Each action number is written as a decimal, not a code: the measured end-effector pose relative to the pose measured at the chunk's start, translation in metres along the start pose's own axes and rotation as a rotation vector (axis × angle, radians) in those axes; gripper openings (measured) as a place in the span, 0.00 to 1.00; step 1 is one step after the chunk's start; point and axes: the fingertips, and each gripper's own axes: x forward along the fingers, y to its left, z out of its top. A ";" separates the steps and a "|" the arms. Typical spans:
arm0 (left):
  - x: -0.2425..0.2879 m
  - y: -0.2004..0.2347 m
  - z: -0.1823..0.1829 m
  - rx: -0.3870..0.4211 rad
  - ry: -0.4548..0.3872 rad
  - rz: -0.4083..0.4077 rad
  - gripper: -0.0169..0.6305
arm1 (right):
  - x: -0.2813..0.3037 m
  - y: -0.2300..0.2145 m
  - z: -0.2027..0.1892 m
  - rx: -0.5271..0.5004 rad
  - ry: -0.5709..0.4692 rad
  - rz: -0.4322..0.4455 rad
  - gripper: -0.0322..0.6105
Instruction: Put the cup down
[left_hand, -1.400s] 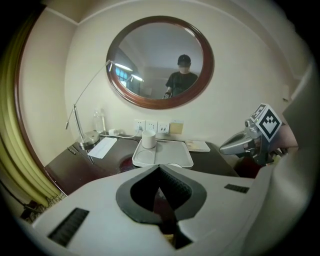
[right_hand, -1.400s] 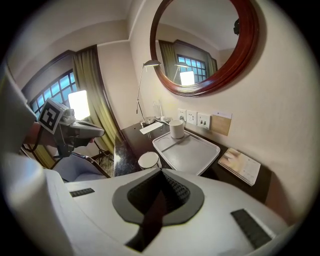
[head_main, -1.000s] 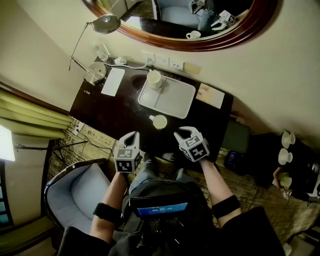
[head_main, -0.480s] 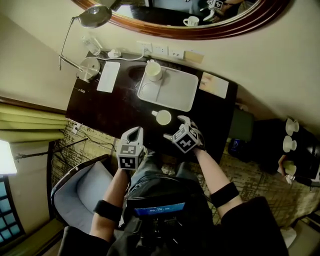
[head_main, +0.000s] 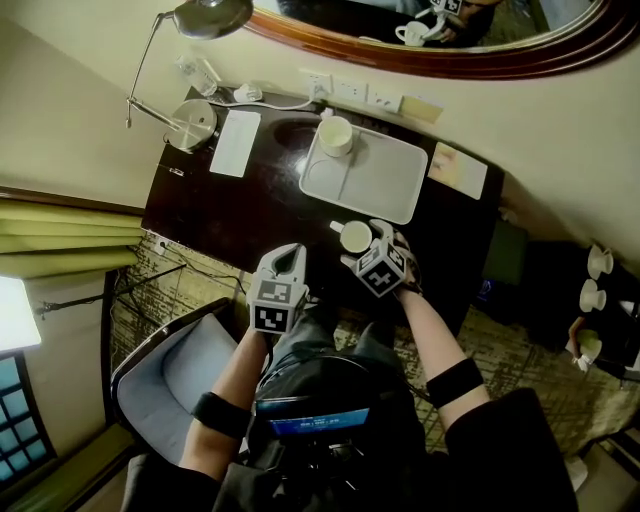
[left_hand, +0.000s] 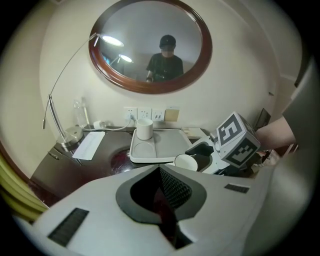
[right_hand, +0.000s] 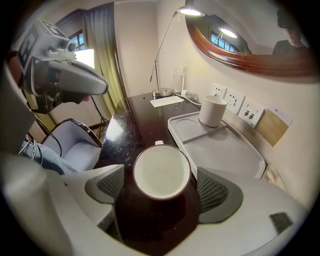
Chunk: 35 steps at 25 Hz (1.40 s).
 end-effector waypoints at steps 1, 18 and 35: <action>0.000 0.002 -0.001 -0.002 0.001 -0.001 0.03 | 0.004 -0.001 0.001 -0.004 0.003 -0.004 0.81; 0.000 0.019 -0.010 -0.007 -0.020 -0.009 0.03 | 0.014 -0.003 0.015 -0.056 0.006 -0.013 0.67; 0.012 0.042 0.008 -0.018 -0.052 0.002 0.03 | 0.016 -0.058 0.131 -0.110 -0.109 -0.069 0.67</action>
